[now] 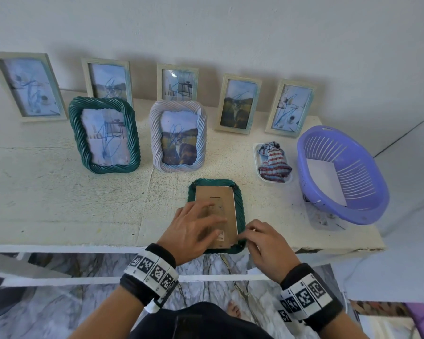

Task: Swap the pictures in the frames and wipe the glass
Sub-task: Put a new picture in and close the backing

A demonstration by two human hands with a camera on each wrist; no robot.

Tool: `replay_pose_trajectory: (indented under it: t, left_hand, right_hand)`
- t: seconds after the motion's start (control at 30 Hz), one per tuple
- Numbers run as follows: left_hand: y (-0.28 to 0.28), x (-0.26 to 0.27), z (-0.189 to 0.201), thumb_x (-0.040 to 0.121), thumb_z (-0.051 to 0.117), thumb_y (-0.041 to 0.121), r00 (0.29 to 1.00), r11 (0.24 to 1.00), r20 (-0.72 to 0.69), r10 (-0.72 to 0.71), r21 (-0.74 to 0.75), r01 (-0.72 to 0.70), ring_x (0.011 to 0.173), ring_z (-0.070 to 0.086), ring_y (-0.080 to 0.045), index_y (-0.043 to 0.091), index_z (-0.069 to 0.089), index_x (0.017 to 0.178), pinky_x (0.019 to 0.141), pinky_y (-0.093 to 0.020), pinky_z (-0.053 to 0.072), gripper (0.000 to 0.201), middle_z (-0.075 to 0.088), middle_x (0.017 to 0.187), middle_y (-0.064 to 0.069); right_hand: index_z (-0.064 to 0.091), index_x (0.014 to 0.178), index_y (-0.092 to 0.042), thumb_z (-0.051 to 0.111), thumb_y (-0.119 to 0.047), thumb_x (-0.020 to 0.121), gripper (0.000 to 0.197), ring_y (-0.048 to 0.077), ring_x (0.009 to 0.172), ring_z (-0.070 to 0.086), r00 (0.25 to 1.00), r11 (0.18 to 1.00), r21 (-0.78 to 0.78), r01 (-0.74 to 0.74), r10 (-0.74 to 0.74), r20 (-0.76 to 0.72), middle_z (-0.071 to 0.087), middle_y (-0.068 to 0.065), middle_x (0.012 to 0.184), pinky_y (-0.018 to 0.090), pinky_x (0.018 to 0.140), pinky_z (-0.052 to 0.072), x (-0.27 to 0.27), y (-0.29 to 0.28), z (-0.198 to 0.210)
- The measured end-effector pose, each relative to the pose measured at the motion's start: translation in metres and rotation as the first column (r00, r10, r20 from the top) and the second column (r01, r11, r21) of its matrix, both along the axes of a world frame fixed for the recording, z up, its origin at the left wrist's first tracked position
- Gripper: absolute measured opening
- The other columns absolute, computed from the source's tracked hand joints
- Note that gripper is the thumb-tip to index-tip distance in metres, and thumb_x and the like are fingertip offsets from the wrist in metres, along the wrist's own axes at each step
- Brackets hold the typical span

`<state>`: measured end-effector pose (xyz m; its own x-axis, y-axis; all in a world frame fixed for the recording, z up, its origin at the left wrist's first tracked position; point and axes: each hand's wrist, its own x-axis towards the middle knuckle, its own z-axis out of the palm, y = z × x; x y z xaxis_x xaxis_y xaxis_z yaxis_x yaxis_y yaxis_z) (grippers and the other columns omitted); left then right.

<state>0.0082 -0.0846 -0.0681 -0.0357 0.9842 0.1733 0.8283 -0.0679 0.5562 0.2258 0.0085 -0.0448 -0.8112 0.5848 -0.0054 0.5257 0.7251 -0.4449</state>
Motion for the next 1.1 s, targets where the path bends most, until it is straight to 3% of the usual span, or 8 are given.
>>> replay_pose_trajectory:
  t: [0.1,0.23,0.33,0.43,0.63,0.87,1.0,1.1]
  left_hand:
    - [0.001,0.002,-0.004,0.089,0.044,0.051,1.000,0.998,-0.023,-0.020,-0.057,0.019,0.126,0.041,-0.018,0.042,0.063,0.116,0.104,-0.042,0.033,0.034,0.047,0.137,0.006]
    - [0.000,0.001,-0.009,0.087,0.048,0.048,0.995,0.999,-0.103,-0.017,-0.048,0.012,0.123,0.045,-0.017,0.045,0.061,0.115,0.105,-0.043,0.035,0.031,0.049,0.135,0.007]
    - [0.000,0.001,-0.008,0.087,0.047,0.049,0.986,0.999,-0.165,-0.016,-0.051,0.007,0.120,0.047,-0.016,0.047,0.058,0.114,0.107,-0.042,0.032,0.030,0.049,0.134,0.008]
    - [0.001,0.002,-0.007,0.087,0.048,0.049,0.984,0.998,-0.179,-0.004,-0.059,-0.007,0.120,0.048,-0.016,0.048,0.058,0.114,0.107,-0.041,0.031,0.029,0.049,0.134,0.009]
    - [0.000,0.003,-0.009,0.087,0.051,0.049,0.986,0.999,-0.167,0.010,-0.051,-0.019,0.119,0.049,-0.017,0.047,0.060,0.114,0.107,-0.044,0.033,0.028,0.050,0.134,0.009]
    - [-0.001,0.004,-0.010,0.086,0.047,0.051,0.989,0.998,-0.148,0.021,-0.049,-0.029,0.122,0.047,-0.017,0.047,0.061,0.113,0.109,-0.044,0.029,0.031,0.049,0.135,0.009]
    - [-0.001,0.004,-0.010,0.085,0.047,0.051,0.991,0.998,-0.132,0.025,-0.048,-0.032,0.122,0.047,-0.017,0.047,0.062,0.112,0.109,-0.045,0.030,0.031,0.050,0.134,0.009]
    - [-0.001,0.004,-0.010,0.086,0.048,0.051,0.992,0.998,-0.121,0.026,-0.050,-0.032,0.122,0.048,-0.017,0.047,0.062,0.112,0.109,-0.047,0.031,0.031,0.050,0.134,0.009]
  right_hand:
    - [0.071,0.096,-0.021,0.044,-0.014,0.083,0.031,0.014,0.077,0.049,1.000,0.999,0.052,-0.006,0.006,0.013,0.056,-0.003,0.098,0.026,0.058,0.045,0.004,-0.006,-0.004]
    - [0.072,0.096,-0.016,0.069,-0.002,0.070,0.030,0.020,0.075,0.056,0.996,0.985,0.154,-0.074,0.065,0.064,0.060,0.004,0.095,0.024,0.053,0.046,0.006,-0.013,0.002]
    - [0.073,0.096,-0.014,0.060,-0.009,0.078,0.023,0.021,0.079,0.059,0.991,0.973,0.199,-0.115,0.099,0.088,0.062,0.008,0.099,0.025,0.057,0.049,0.008,-0.015,0.002]
    - [0.069,0.094,-0.012,0.044,-0.024,0.087,0.028,0.018,0.083,0.056,0.999,0.990,0.136,-0.022,0.017,0.039,0.058,0.004,0.101,0.027,0.063,0.052,0.007,-0.015,-0.002]
    - [0.061,0.080,-0.010,0.071,-0.024,0.080,0.017,0.018,0.067,0.053,0.988,0.981,0.130,0.143,-0.149,0.040,0.051,0.002,0.081,0.025,0.055,0.043,-0.006,-0.022,-0.004]
    - [0.060,0.096,-0.009,0.058,-0.020,0.091,0.012,0.014,0.076,0.050,0.958,0.955,-0.079,0.285,-0.283,0.037,0.048,-0.002,0.089,0.023,0.068,0.037,-0.012,-0.020,-0.007]
    - [0.061,0.092,-0.012,0.061,-0.010,0.087,0.006,-0.002,0.067,0.044,0.963,0.948,-0.204,0.246,-0.263,-0.060,0.046,-0.009,0.083,0.013,0.063,0.034,-0.009,-0.019,-0.010]
    - [0.060,0.089,-0.012,0.062,-0.011,0.085,0.004,-0.004,0.067,0.044,0.972,0.965,-0.183,0.189,-0.210,-0.101,0.046,-0.009,0.082,0.009,0.062,0.032,-0.008,-0.018,-0.012]
